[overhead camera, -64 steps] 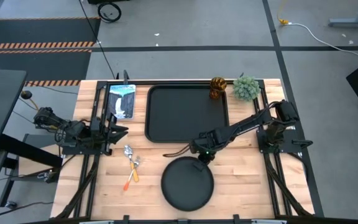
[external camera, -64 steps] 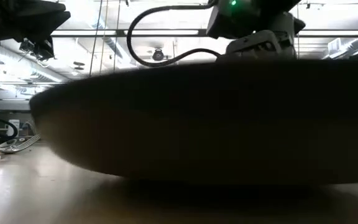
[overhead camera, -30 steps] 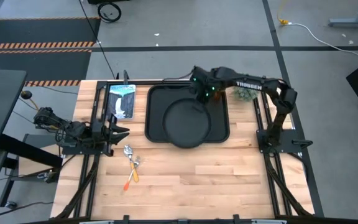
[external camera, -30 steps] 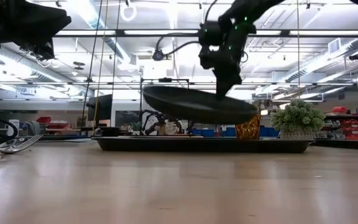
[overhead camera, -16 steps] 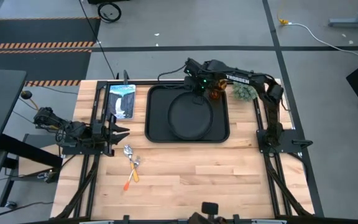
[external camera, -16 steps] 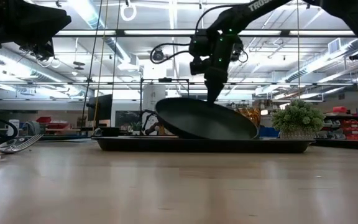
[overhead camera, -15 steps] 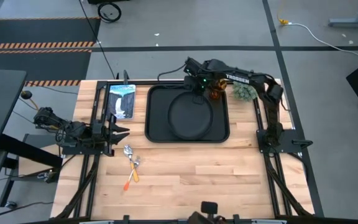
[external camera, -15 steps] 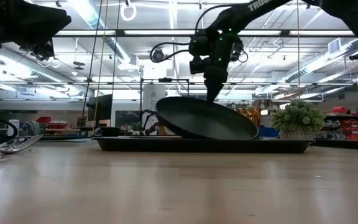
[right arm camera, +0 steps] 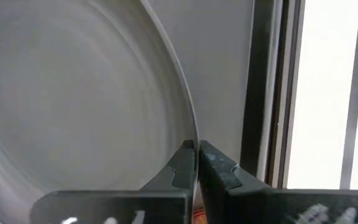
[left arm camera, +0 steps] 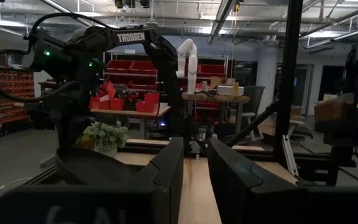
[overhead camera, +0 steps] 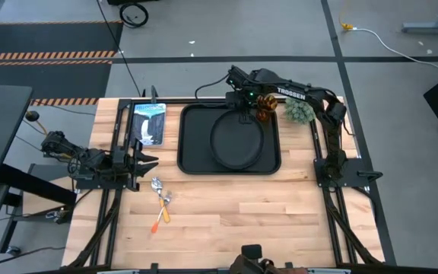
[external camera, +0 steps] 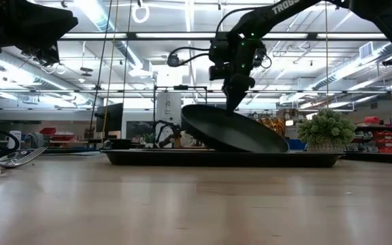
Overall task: Pick and place plate/cup/fork/spoon on tray
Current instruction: Put the black plate on the black tray to the bottom left of the brown cup
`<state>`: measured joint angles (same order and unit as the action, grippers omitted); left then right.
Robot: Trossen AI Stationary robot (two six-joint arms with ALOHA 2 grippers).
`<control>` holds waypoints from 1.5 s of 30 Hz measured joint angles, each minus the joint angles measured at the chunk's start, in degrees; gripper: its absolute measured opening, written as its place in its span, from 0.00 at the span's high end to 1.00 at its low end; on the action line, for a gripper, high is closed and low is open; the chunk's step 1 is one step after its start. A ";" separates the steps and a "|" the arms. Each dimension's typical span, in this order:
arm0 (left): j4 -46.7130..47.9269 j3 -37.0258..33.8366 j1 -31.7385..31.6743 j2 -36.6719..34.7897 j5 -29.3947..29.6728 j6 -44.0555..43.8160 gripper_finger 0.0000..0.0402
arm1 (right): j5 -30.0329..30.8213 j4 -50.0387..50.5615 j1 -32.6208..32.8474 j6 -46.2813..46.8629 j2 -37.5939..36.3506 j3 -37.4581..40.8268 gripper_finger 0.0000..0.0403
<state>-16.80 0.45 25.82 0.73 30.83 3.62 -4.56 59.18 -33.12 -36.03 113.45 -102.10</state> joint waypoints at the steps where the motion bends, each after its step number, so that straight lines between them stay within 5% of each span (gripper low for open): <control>1: -0.02 0.00 0.00 0.00 0.00 0.00 0.80 | 0.00 0.24 0.04 -0.04 0.00 0.00 0.96; 26: 0.11 0.00 0.00 0.00 0.00 -0.07 0.80 | -0.92 -1.73 3.92 6.97 -0.14 0.59 0.78; 33: 1.42 0.00 0.04 0.02 -0.01 -1.82 0.80 | -0.38 -14.11 8.53 15.47 -0.20 11.39 0.78; 45: 2.10 0.00 0.05 0.00 -0.02 -3.02 0.80 | 2.22 -17.85 10.97 25.32 -0.15 24.98 0.78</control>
<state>-14.70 0.45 25.87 0.73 30.81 0.60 -2.34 41.33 -22.15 -10.71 113.30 -77.12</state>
